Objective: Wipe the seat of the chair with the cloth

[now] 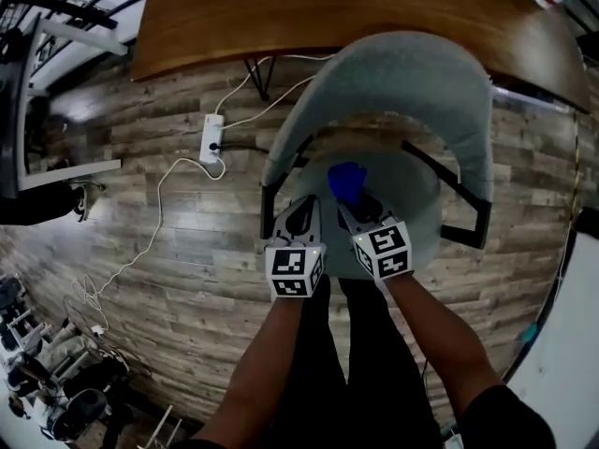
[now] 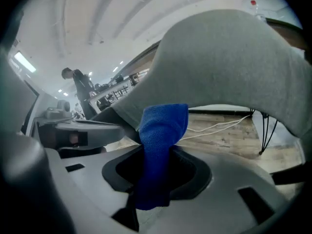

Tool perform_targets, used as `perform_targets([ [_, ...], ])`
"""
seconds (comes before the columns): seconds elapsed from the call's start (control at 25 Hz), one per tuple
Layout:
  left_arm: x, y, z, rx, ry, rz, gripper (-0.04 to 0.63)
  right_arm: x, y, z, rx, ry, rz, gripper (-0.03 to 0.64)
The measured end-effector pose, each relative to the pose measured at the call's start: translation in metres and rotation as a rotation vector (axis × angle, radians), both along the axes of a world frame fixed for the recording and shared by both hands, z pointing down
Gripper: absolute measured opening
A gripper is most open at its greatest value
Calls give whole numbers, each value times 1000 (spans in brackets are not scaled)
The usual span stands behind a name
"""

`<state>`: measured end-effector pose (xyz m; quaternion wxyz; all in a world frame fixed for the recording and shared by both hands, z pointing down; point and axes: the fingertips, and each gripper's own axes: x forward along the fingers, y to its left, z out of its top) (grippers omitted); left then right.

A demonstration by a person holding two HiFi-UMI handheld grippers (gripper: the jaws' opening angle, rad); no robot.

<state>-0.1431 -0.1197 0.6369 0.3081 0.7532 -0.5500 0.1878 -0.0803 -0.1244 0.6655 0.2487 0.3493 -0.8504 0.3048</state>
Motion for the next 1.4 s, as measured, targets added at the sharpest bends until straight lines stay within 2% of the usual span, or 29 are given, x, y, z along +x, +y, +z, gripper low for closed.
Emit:
perform_targets([
  [0.2, -12, -8, 36, -53, 12, -27, -2, -16, -21, 54, -144, -42, 78, 137],
  [0.36, -4, -10, 54, -74, -2, 15, -2, -40, -29, 79, -193, -47, 45, 137],
  [0.52, -8, -8, 69, -96, -14, 4, -2, -62, -30, 102, -241, -24, 14, 137],
  [0.96, -14, -6, 92, -136, -25, -24, -2, -66, -38, 126, -285, 75, 7, 135],
  [1.12, -9, -9, 93, -137, -18, 1, -2, -51, -42, 126, -252, 102, 32, 135],
  [1.4, 6, -15, 100, -154, -12, 49, -2, -14, -49, 127, -270, 100, 126, 135],
])
